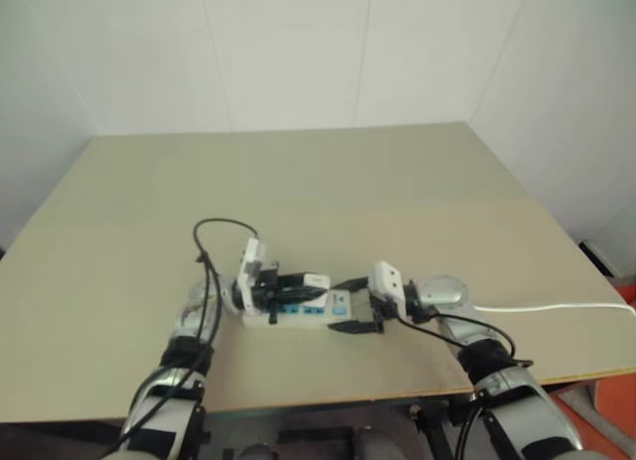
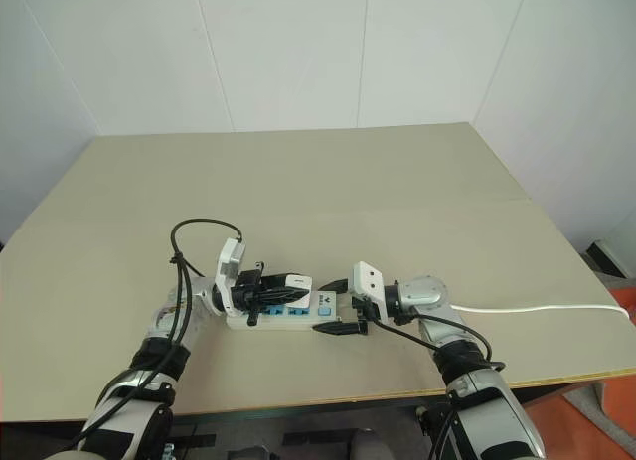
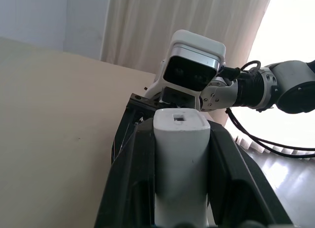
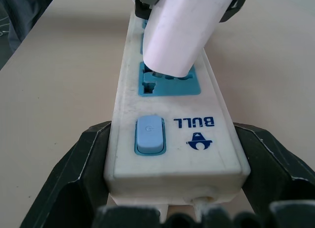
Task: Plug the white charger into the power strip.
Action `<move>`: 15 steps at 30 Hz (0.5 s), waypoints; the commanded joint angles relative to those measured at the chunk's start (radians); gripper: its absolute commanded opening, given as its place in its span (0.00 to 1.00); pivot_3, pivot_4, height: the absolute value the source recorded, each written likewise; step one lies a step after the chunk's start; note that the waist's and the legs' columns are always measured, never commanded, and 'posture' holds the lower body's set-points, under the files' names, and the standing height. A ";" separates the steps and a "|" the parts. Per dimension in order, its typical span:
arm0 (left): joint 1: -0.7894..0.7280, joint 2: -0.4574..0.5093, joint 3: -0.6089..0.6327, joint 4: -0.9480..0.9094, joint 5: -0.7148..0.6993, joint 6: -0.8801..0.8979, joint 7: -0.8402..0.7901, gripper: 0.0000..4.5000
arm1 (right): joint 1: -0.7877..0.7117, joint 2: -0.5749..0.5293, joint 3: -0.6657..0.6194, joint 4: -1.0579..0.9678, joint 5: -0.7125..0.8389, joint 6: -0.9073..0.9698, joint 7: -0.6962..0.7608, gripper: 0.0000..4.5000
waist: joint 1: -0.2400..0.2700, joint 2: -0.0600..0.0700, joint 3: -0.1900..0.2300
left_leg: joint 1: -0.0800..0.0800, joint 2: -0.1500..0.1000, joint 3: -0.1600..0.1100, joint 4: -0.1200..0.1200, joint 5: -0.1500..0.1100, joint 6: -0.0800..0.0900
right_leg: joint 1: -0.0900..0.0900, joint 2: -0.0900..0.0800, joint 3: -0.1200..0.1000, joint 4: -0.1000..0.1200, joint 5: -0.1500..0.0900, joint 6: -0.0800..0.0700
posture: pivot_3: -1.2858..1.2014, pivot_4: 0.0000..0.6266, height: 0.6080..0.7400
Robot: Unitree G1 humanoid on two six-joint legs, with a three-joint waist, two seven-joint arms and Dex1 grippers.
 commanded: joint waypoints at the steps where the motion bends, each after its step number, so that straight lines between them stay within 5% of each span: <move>1: -0.009 -0.006 0.007 -0.004 -0.011 -0.004 -0.002 0.22 | 0.021 0.011 0.044 0.015 -0.057 0.006 -0.004 0.76 | 0.000 0.000 0.000 | 0.000 0.000 0.000 0.000 0.000 0.000 | 0.000 0.000 0.000 0.000 0.000 0.000 | 0.52 0.24 1.00; 15: 0.021 0.000 -0.043 0.004 0.040 -0.041 -0.037 0.22 | 0.027 0.017 0.043 0.013 -0.065 0.000 -0.022 0.76 | 0.000 0.000 -0.001 | 0.003 0.000 0.001 -0.002 0.000 0.000 | 0.002 0.000 0.001 0.000 0.000 0.000 | 0.52 0.24 1.00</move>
